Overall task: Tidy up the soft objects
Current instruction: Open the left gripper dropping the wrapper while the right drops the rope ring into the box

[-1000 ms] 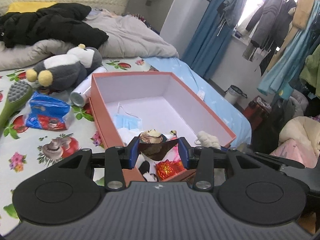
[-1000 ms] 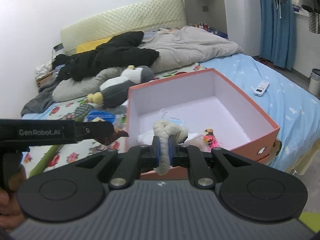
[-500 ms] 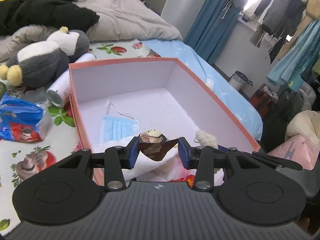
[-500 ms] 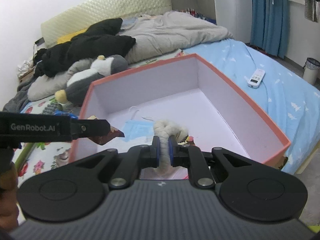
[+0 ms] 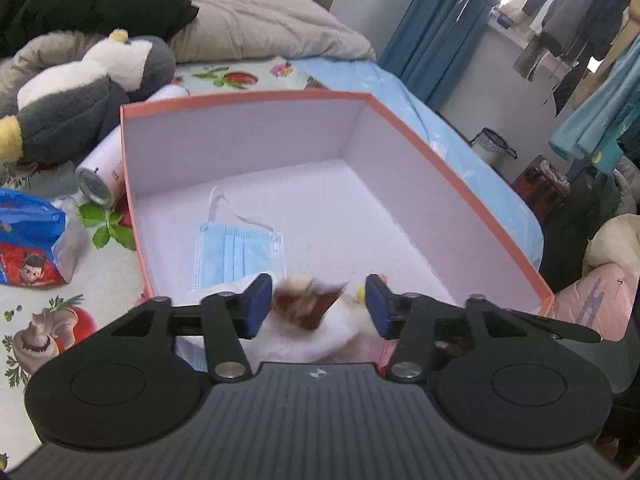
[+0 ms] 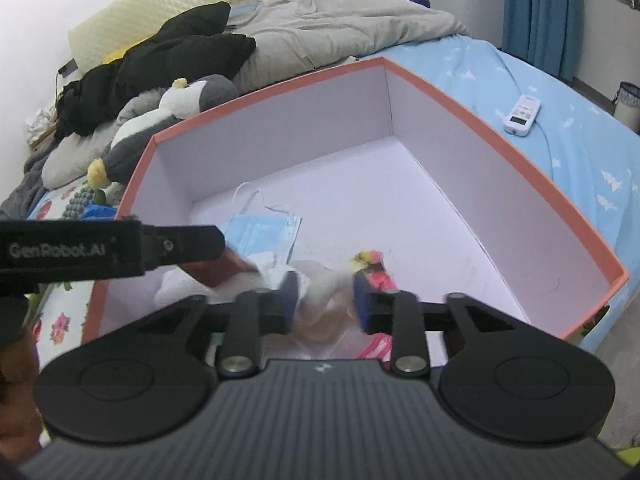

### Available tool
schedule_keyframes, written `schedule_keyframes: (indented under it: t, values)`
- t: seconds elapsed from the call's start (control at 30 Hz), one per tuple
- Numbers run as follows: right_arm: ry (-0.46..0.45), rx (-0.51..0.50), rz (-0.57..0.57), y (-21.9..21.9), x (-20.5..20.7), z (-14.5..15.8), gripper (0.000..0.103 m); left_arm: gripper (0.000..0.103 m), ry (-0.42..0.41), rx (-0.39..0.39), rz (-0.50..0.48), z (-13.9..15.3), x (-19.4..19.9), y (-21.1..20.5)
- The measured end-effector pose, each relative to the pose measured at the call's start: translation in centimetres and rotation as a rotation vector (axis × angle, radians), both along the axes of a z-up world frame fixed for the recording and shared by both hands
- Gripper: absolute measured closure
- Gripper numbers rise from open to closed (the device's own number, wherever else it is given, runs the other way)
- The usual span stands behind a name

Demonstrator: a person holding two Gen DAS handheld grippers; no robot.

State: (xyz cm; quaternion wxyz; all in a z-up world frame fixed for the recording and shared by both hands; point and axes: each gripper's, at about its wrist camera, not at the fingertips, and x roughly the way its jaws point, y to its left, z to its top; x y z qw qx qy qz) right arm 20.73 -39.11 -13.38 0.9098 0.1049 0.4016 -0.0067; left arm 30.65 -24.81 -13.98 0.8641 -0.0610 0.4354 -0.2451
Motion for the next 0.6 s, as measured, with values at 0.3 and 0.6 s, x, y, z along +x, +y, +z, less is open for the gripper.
schedule_keyframes:
  t: [0.3,0.6]
  values:
    - [-0.066,0.016,0.006,0.6,-2.5,2.9,0.065,0.043,-0.073,-0.016,-0.001,3.3,-2.6,1.2]
    - [-0.136,0.017,0.033,2.7,-6.1,6.9,0.065,0.043,-0.145,-0.037,0.024,8.2,-7.6,4.2]
